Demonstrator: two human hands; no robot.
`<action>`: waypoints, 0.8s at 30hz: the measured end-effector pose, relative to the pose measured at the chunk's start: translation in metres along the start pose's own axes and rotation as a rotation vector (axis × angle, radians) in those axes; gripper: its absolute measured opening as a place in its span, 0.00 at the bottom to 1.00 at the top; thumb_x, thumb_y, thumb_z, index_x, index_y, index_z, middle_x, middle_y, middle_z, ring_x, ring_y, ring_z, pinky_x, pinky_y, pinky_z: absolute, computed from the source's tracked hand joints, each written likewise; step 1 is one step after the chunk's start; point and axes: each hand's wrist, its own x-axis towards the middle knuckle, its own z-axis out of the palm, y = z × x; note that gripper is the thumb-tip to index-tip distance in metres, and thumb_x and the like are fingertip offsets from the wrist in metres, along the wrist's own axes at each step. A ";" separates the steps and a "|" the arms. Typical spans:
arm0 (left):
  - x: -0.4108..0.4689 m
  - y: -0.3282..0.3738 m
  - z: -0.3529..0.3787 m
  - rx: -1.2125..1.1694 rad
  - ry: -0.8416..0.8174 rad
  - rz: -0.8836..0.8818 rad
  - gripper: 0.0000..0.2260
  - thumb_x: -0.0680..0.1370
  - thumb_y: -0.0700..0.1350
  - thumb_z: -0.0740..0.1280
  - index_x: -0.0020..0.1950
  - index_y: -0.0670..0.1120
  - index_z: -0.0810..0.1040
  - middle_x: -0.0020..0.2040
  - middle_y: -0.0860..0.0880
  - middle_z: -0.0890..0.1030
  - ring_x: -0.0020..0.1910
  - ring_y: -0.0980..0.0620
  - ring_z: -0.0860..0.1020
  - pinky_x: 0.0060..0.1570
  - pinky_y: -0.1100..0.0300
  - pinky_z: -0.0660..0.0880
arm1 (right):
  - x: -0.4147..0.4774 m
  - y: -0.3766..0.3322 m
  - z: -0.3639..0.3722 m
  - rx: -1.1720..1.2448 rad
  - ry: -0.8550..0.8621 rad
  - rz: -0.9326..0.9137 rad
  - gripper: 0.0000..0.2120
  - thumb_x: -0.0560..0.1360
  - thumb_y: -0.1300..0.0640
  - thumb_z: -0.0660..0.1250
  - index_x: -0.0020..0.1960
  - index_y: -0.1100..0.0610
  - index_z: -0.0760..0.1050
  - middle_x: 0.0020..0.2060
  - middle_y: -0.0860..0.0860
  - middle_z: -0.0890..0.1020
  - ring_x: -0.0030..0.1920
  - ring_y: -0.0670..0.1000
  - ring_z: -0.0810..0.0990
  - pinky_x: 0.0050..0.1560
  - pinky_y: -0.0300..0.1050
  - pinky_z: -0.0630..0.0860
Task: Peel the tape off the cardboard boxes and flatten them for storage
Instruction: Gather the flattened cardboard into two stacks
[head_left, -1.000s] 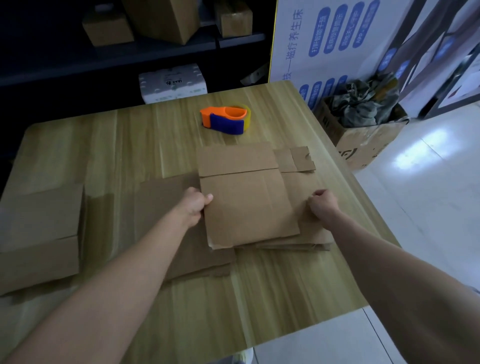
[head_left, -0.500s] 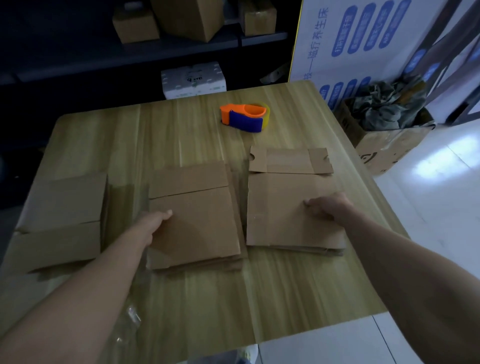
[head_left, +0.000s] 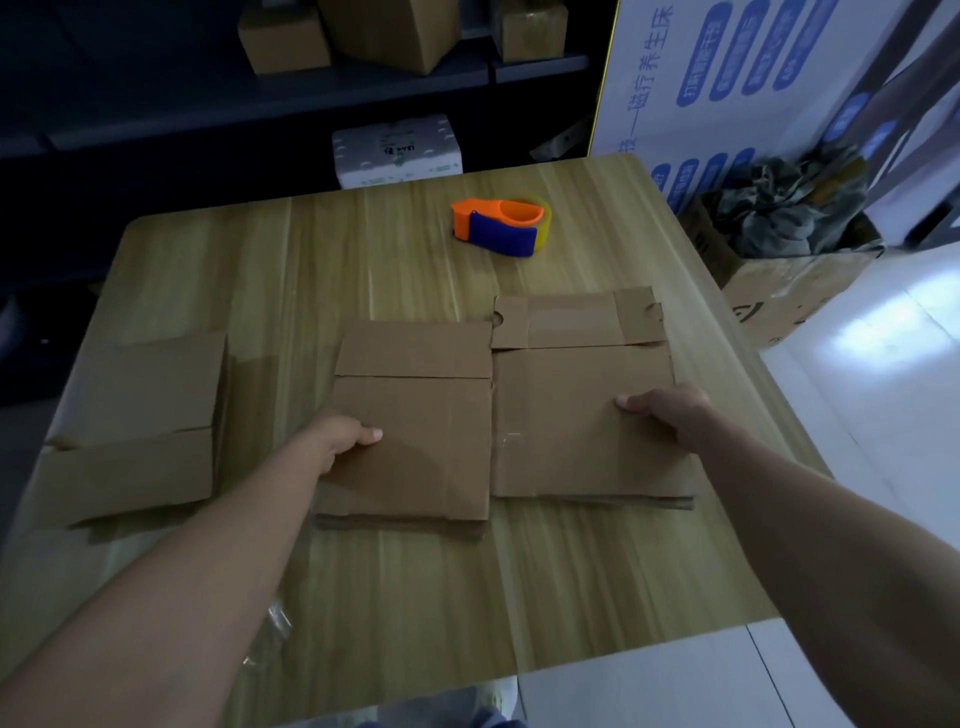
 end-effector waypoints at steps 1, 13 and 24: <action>0.000 -0.001 0.000 0.005 -0.017 -0.019 0.22 0.74 0.38 0.71 0.67 0.35 0.71 0.65 0.42 0.74 0.64 0.43 0.72 0.57 0.57 0.68 | -0.012 -0.005 -0.003 0.025 0.001 -0.014 0.34 0.59 0.52 0.82 0.59 0.64 0.74 0.51 0.57 0.79 0.50 0.58 0.78 0.56 0.52 0.76; -0.014 -0.007 -0.017 -0.060 -0.165 -0.149 0.21 0.71 0.40 0.74 0.61 0.34 0.74 0.57 0.37 0.79 0.56 0.38 0.77 0.59 0.46 0.74 | -0.044 -0.033 -0.041 0.341 0.008 -0.242 0.21 0.69 0.60 0.76 0.59 0.60 0.73 0.50 0.56 0.81 0.48 0.57 0.81 0.48 0.51 0.79; -0.036 0.008 -0.016 -0.203 -0.121 0.047 0.19 0.79 0.48 0.66 0.64 0.37 0.74 0.60 0.39 0.78 0.56 0.42 0.77 0.52 0.53 0.73 | -0.064 -0.044 -0.038 0.369 -0.078 -0.268 0.18 0.75 0.59 0.69 0.64 0.57 0.72 0.46 0.53 0.81 0.45 0.54 0.81 0.37 0.47 0.78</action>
